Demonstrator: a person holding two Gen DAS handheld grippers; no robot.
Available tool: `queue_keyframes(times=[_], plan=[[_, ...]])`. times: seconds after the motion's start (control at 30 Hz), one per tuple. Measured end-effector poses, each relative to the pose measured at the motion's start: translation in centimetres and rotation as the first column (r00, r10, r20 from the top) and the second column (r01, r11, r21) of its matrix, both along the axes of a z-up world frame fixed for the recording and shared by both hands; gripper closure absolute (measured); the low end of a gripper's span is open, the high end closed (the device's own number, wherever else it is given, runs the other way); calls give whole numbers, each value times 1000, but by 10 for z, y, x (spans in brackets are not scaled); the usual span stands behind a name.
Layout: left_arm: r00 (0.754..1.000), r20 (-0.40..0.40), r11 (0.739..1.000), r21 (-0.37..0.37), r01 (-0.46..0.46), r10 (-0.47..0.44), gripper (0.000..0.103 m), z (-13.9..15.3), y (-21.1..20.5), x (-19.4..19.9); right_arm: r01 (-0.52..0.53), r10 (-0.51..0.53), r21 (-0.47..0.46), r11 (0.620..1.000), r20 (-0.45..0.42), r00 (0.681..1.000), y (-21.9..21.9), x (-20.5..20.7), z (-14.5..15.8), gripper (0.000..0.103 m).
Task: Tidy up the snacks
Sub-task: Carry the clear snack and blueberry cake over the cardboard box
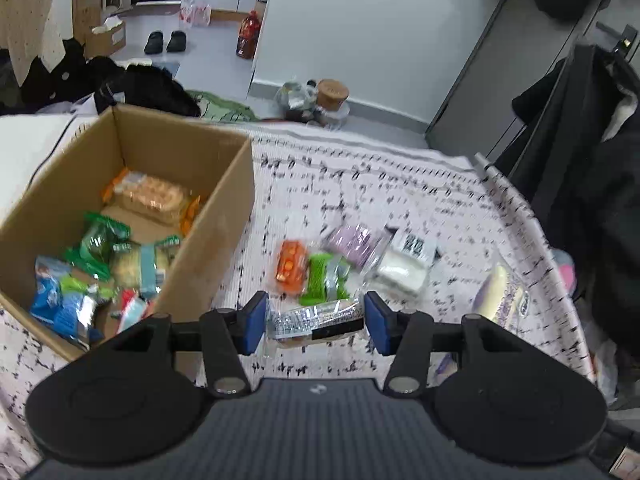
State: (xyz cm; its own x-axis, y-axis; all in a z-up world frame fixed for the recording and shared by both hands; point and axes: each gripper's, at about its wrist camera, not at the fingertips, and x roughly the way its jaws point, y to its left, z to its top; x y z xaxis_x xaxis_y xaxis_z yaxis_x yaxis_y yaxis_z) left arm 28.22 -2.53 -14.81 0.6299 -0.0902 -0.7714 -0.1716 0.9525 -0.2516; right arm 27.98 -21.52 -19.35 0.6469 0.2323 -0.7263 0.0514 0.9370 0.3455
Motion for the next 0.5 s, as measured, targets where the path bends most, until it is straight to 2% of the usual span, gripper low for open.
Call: queue_keyframes(times=[0.23,0.5], plan=[[999,45,1000,-7,-4,4,52,31,21,-8,-23,21,25,999,59,998,18,-12,27,72],[995,78,998,-19,-63,65,52,53,60,-13,-87,82,41,995,104,991,50,-15,49,72]])
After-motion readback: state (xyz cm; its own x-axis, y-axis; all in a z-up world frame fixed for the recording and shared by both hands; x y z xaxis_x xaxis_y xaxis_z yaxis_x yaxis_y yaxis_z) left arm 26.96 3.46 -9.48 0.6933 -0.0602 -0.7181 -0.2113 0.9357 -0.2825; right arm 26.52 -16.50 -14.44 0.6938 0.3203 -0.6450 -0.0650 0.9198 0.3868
